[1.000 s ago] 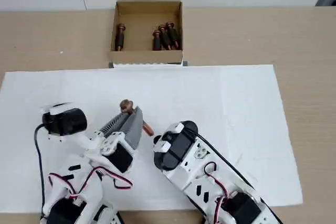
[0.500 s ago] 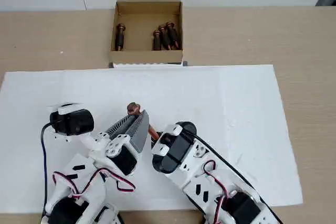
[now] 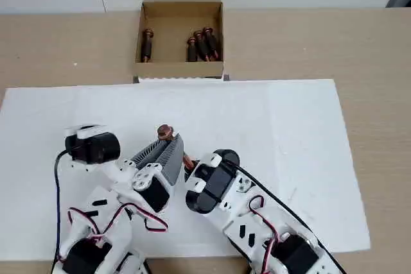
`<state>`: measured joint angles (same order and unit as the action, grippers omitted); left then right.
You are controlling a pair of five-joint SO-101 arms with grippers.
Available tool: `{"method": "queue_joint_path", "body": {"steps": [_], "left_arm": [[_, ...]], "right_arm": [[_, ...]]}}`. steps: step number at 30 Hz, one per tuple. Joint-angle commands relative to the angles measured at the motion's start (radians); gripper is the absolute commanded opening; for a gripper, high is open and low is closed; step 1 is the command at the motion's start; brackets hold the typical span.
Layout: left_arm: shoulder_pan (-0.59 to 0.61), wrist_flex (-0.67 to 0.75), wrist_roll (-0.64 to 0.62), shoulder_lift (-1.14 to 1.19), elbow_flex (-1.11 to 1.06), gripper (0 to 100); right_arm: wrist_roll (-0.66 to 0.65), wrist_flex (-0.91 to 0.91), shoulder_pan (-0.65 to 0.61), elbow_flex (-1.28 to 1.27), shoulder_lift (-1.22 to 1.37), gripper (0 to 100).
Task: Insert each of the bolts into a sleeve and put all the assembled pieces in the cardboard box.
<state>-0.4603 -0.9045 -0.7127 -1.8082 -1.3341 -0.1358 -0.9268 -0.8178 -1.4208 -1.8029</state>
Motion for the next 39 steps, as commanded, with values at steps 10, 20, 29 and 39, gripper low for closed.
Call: {"method": "queue_joint_path", "body": {"steps": [10, 20, 29, 39], "left_arm": [[-0.169, -0.164, 0.081, -0.009, 0.002, 0], [-0.184, -0.19, 0.209, -0.009, -0.024, 1], [-0.08, -0.233, 0.253, -0.008, -0.019, 25], [-0.02, -0.239, 0.285, -0.008, 0.091, 25]], "right_arm": [[-0.014, 0.033, -0.005, 0.012, -0.012, 0.3], [-0.012, 0.033, -0.005, 0.012, -0.012, 0.3], [-0.012, 0.033, -0.005, 0.011, -0.012, 0.3], [-0.012, 0.033, -0.005, 0.005, -0.012, 0.3]]}}
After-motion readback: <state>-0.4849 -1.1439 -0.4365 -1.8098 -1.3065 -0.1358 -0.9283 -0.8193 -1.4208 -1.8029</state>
